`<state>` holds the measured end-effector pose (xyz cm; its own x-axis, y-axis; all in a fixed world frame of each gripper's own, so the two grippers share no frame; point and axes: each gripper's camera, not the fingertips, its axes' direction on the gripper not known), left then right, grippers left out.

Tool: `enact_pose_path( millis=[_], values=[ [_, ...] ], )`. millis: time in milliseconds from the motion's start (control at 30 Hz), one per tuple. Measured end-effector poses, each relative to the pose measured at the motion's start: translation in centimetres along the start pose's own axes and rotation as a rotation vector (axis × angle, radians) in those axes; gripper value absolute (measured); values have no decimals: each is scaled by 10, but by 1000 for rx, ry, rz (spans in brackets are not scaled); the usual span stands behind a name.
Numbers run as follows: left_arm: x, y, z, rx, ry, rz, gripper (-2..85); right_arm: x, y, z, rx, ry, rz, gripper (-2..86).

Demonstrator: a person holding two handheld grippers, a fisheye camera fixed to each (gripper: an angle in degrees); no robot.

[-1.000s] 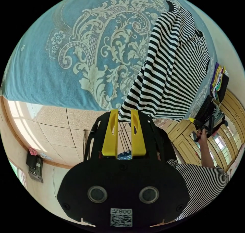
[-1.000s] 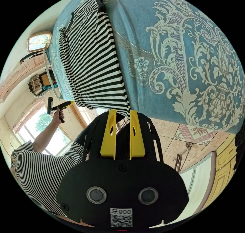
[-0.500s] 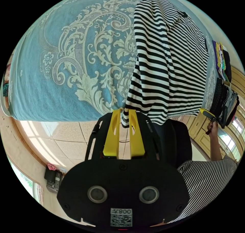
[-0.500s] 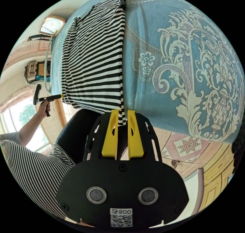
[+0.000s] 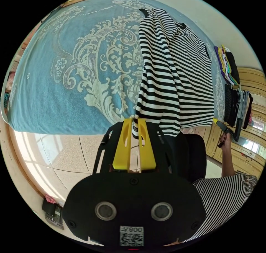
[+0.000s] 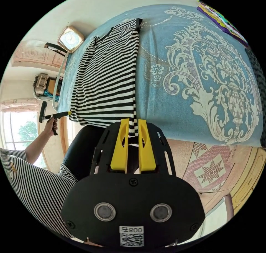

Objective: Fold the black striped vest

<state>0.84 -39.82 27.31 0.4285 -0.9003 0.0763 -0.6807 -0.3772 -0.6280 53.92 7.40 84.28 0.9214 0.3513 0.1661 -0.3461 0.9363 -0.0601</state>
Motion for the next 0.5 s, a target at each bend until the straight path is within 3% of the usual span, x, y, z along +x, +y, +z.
enact_pose_path(
  millis=[267, 500],
  values=[
    [-34, 53, 20, 72, 180, -13, 52, 35, 40, -3, 92, -127, 101, 89],
    [-50, 69, 51, 35, 156, -34, 39, 44, 42, 33, 9, -55, 125, 69]
  ],
)
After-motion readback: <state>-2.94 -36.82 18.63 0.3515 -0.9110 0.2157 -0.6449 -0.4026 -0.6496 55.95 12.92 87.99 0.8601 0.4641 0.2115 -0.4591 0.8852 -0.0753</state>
